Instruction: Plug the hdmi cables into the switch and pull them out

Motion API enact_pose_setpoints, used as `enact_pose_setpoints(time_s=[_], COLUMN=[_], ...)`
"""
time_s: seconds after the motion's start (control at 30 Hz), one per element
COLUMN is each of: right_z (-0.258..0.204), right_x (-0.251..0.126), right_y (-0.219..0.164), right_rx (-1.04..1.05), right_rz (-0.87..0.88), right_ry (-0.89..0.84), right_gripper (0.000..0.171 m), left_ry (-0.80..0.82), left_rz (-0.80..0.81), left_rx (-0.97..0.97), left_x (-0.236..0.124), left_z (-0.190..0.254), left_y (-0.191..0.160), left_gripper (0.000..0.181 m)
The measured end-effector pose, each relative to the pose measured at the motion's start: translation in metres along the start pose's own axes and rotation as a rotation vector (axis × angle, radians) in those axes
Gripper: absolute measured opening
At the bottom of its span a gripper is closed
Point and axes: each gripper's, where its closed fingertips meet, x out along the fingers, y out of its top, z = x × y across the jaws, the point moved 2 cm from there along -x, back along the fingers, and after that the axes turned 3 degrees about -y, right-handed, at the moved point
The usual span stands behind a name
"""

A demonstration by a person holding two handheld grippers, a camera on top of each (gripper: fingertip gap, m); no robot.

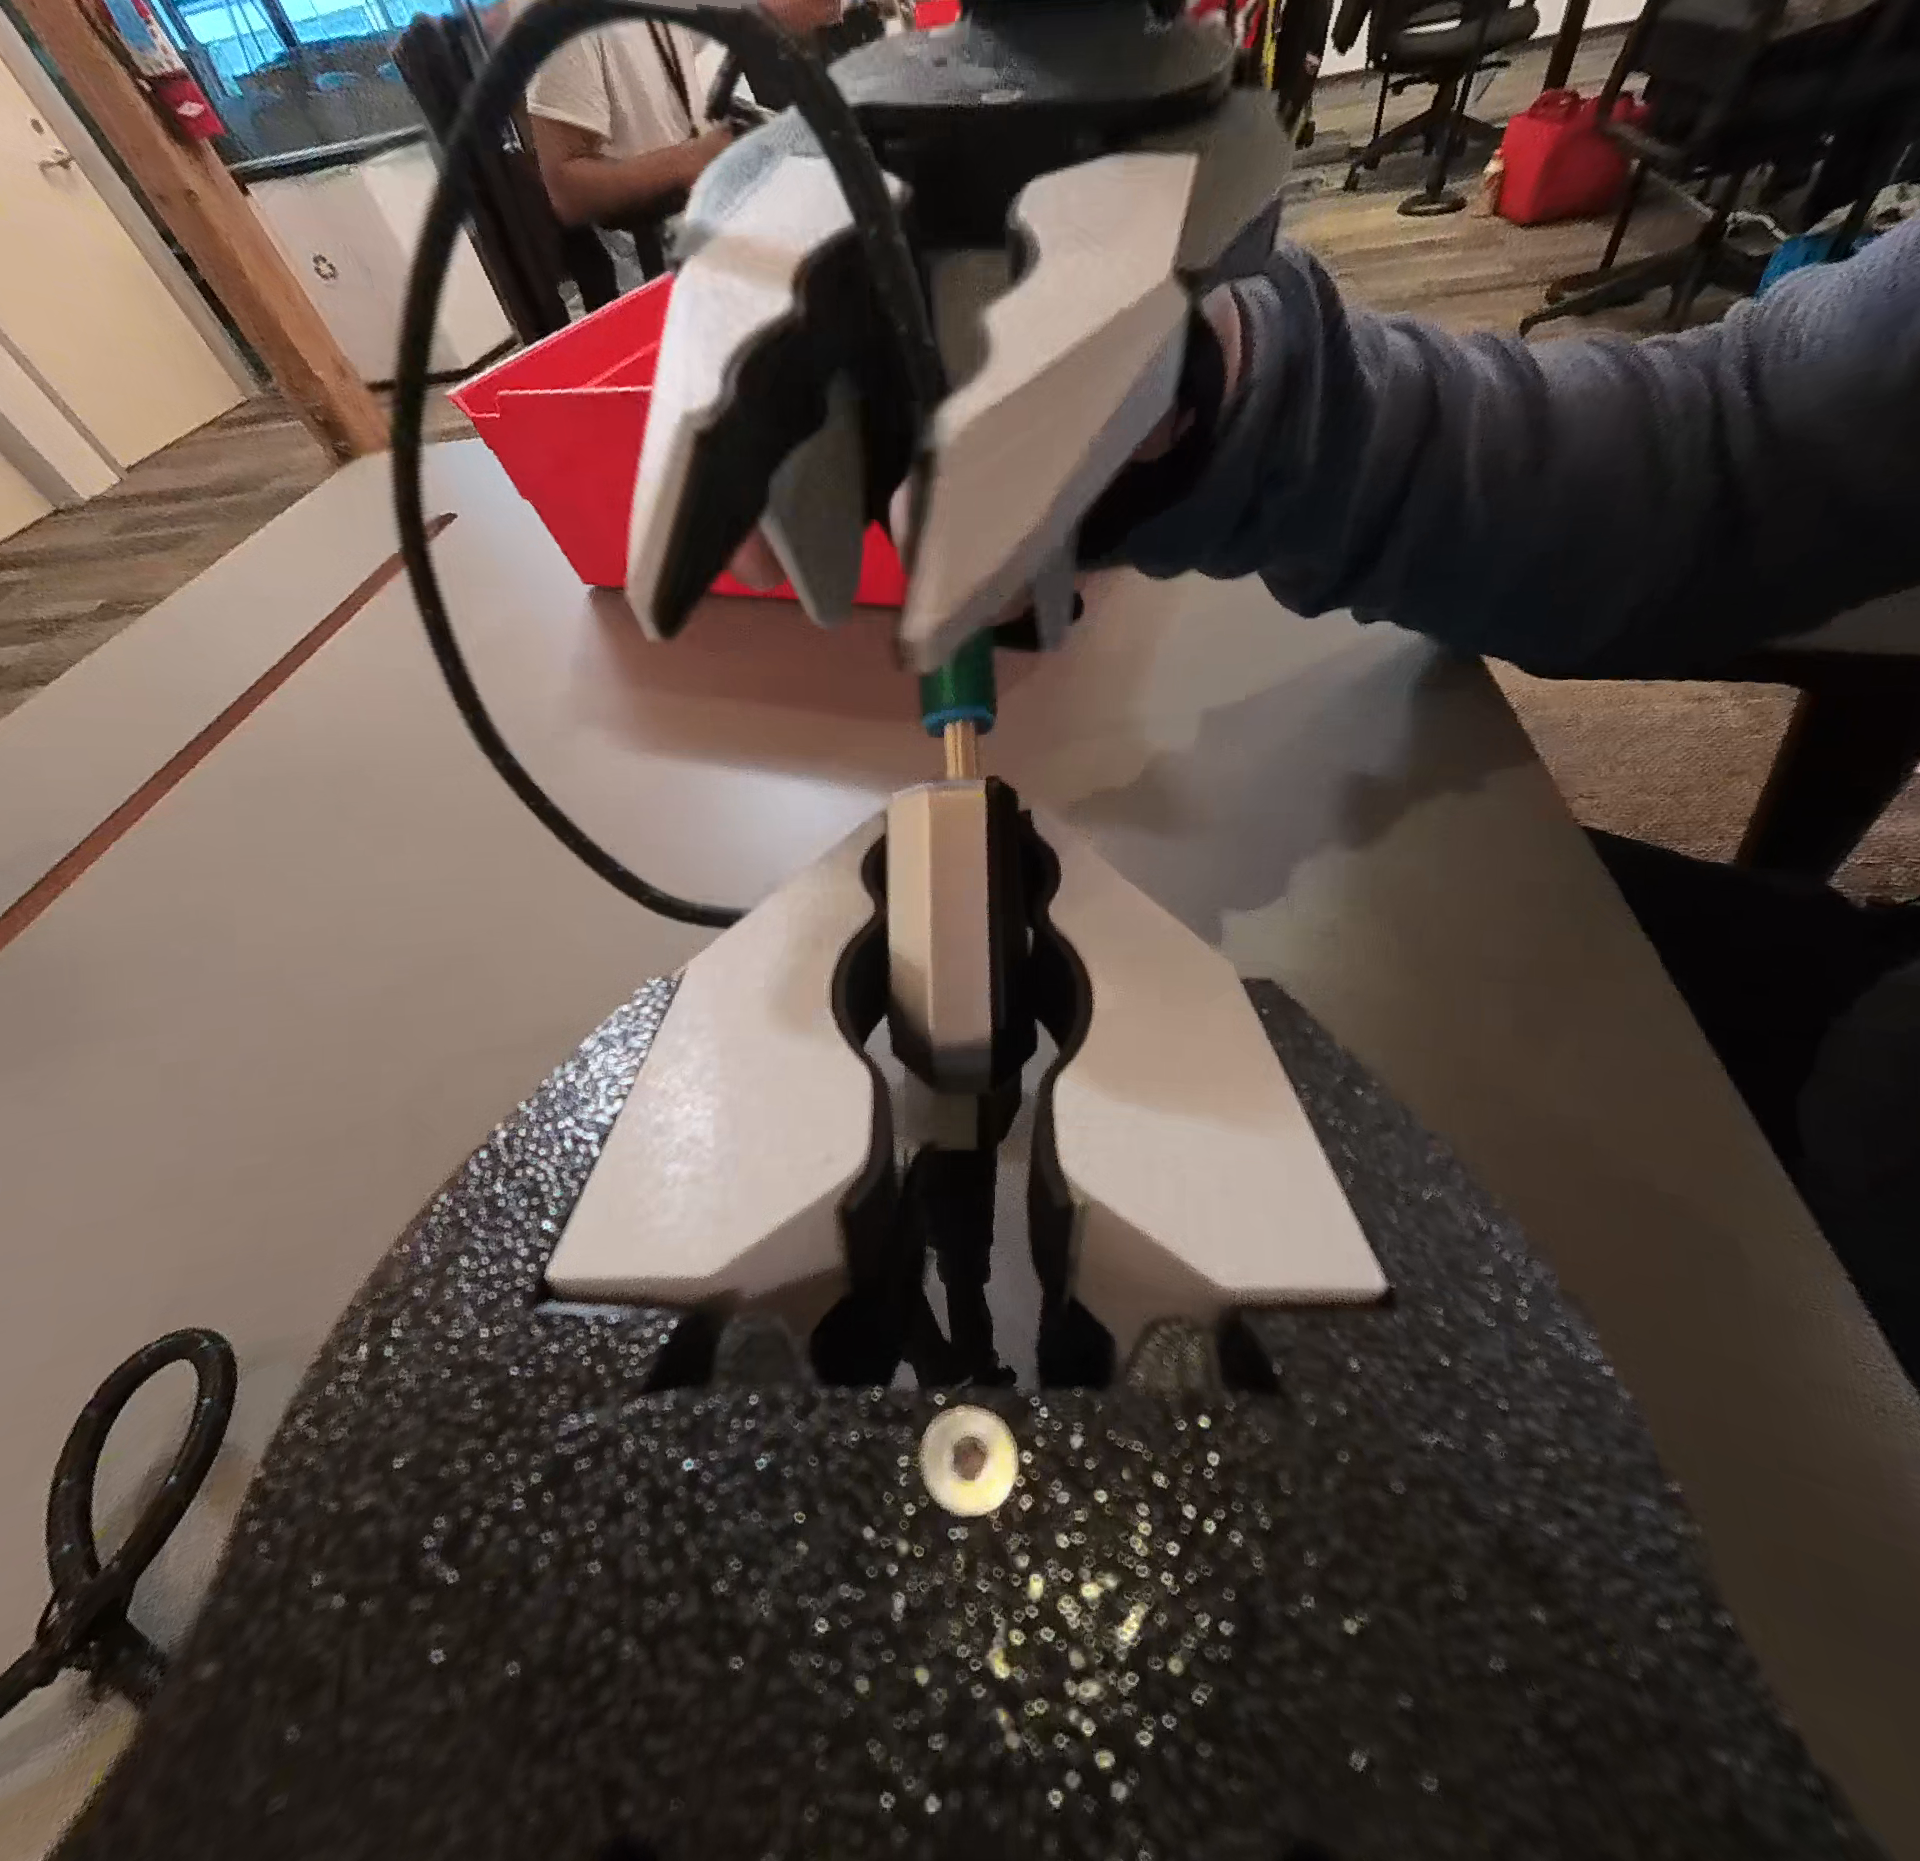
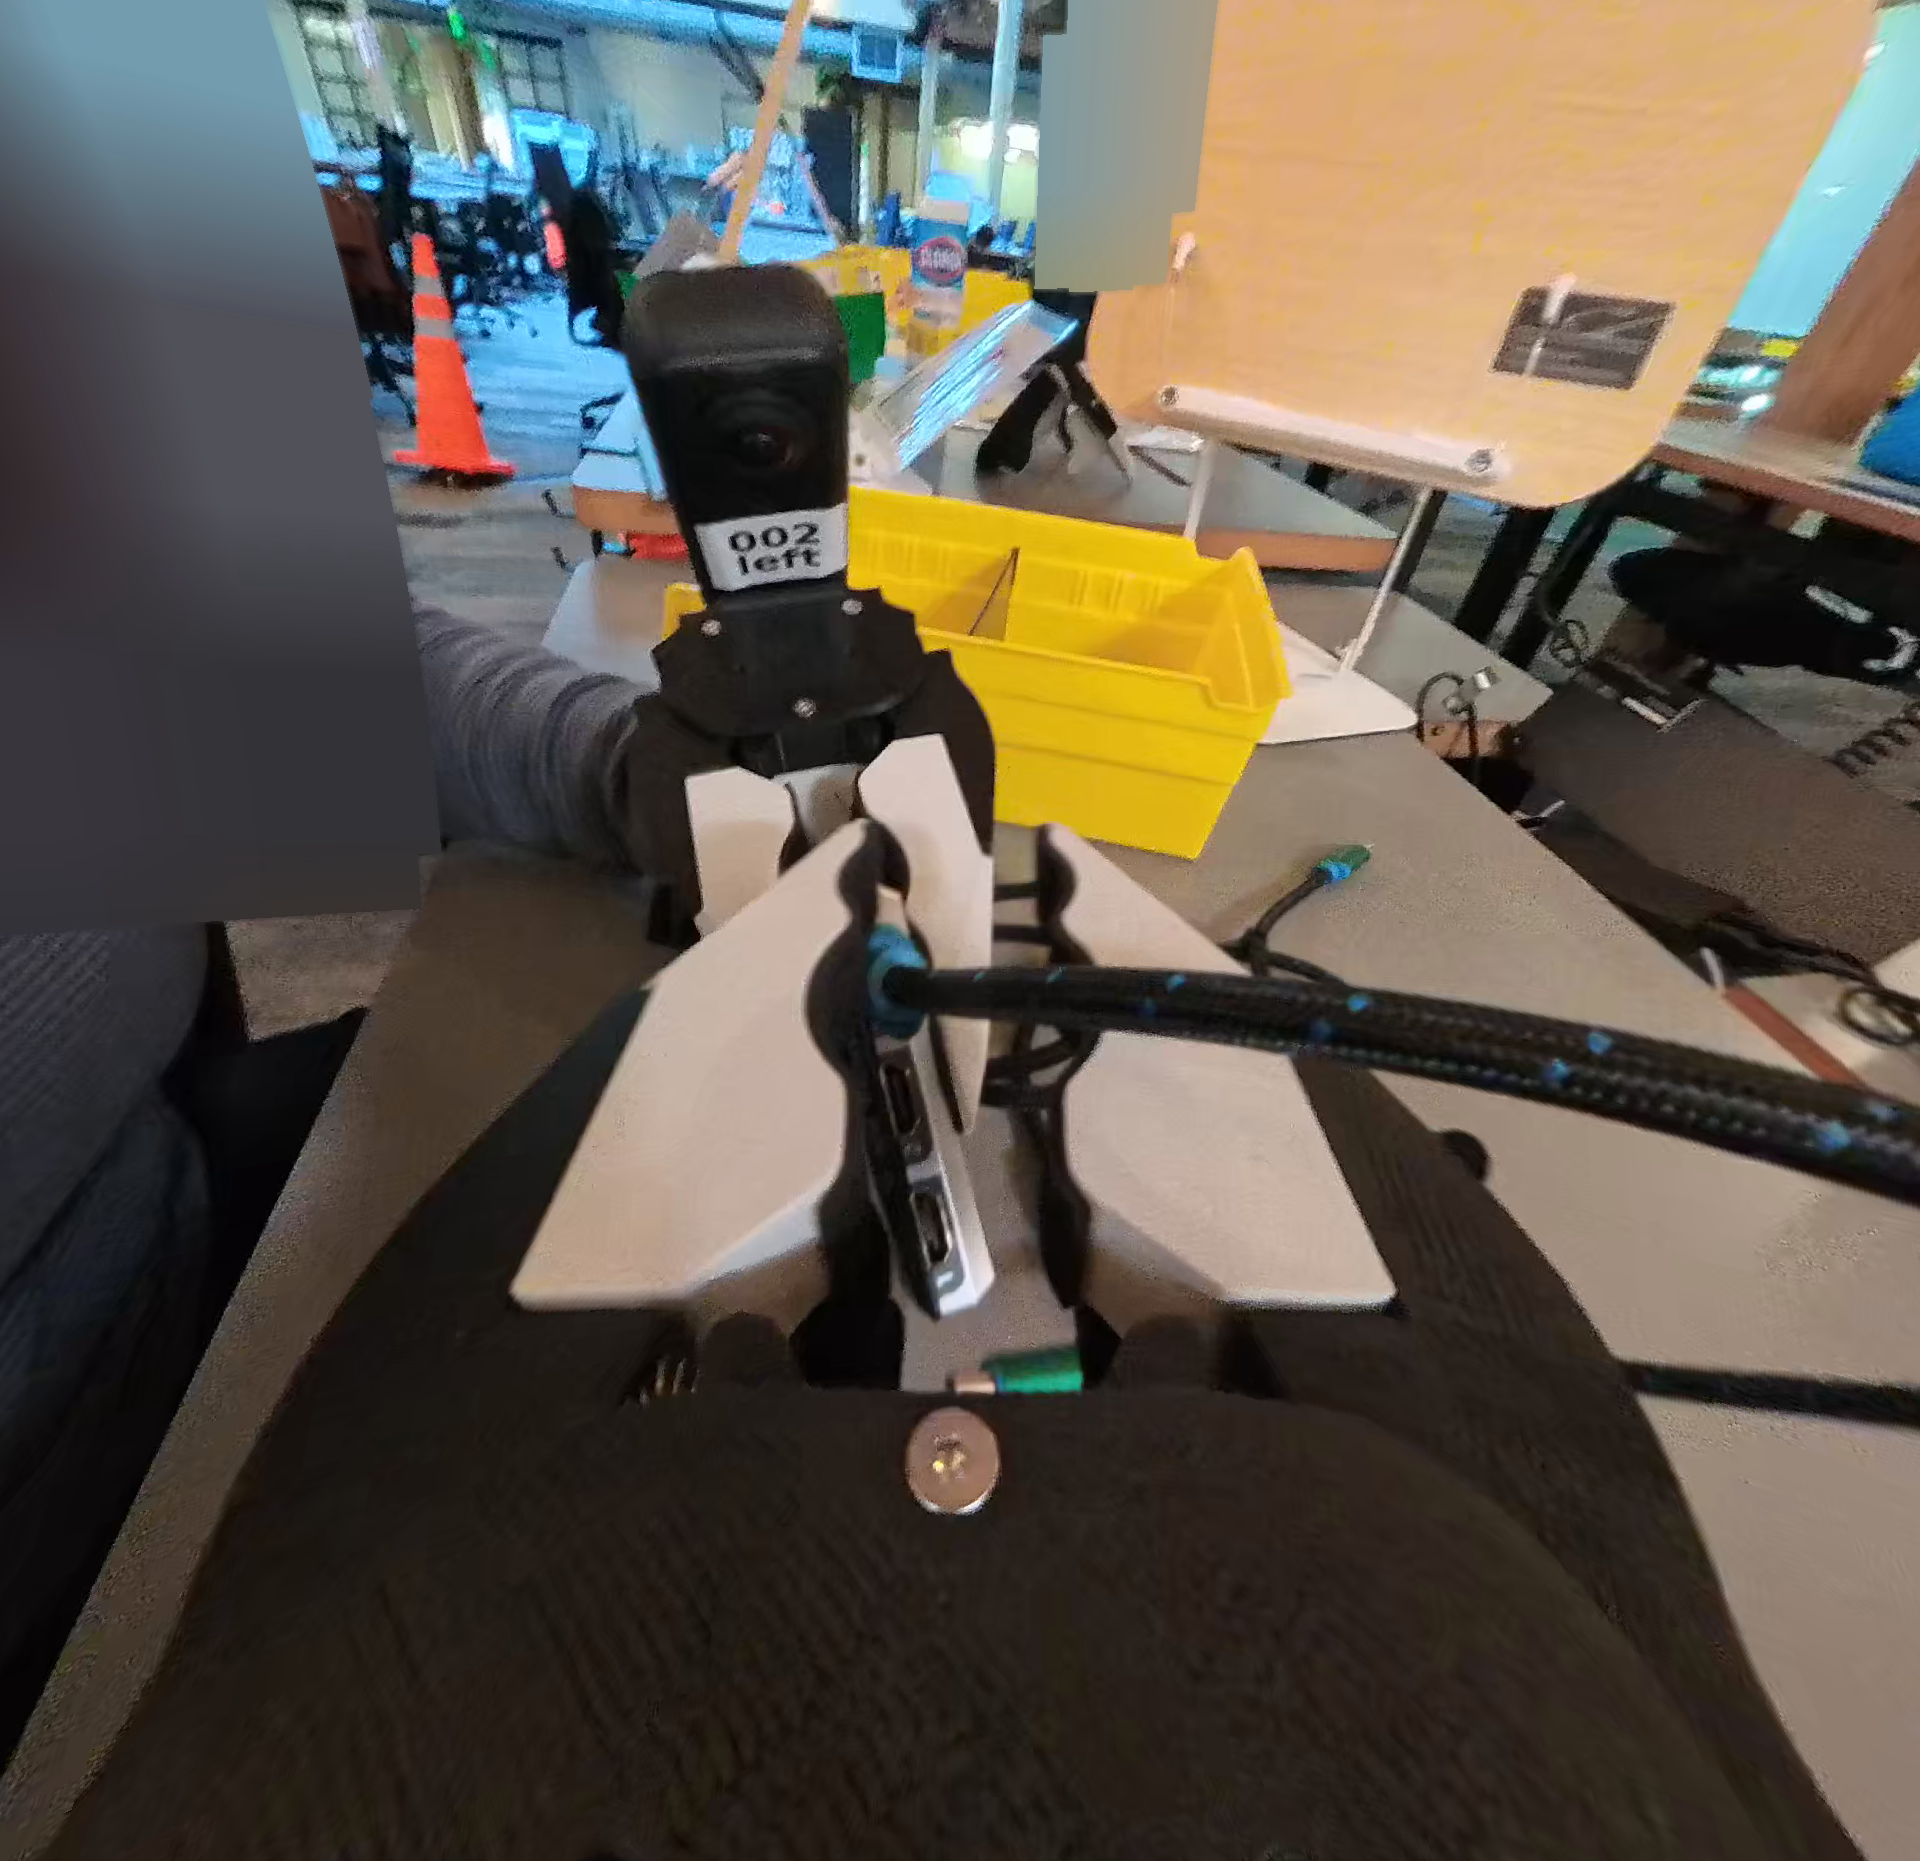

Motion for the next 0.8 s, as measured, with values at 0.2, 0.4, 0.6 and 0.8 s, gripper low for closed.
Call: enact_pose_setpoints(time_s=[0.2,0.4,0.6,0.8], right_z=[-0.005,-0.008,-0.007,-0.003], right_x=[-0.014,-0.013,-0.016,-0.017], right_y=[-0.031,-0.035,-0.043,-0.045], right_rx=[-0.082,-0.043,-0.059,-0.037], right_rz=[-0.144,-0.076,-0.070,-0.060], right_ry=[0.092,0.162,0.177,0.166], right_gripper=[0.014,0.016,0.009,0.009], left_ry=[0.005,0.003,-0.018,-0.085], left_rz=[-0.039,-0.073,-0.061,-0.124], left_rx=[0.010,0.021,-0.038,-0.074], left_x=[0.000,0.003,0.006,0.004], left_z=[-0.004,-0.003,-0.004,-0.004], left_y=[-0.008,-0.016,-0.021,-0.035], left_gripper=[0.019,0.019,0.019,0.020])
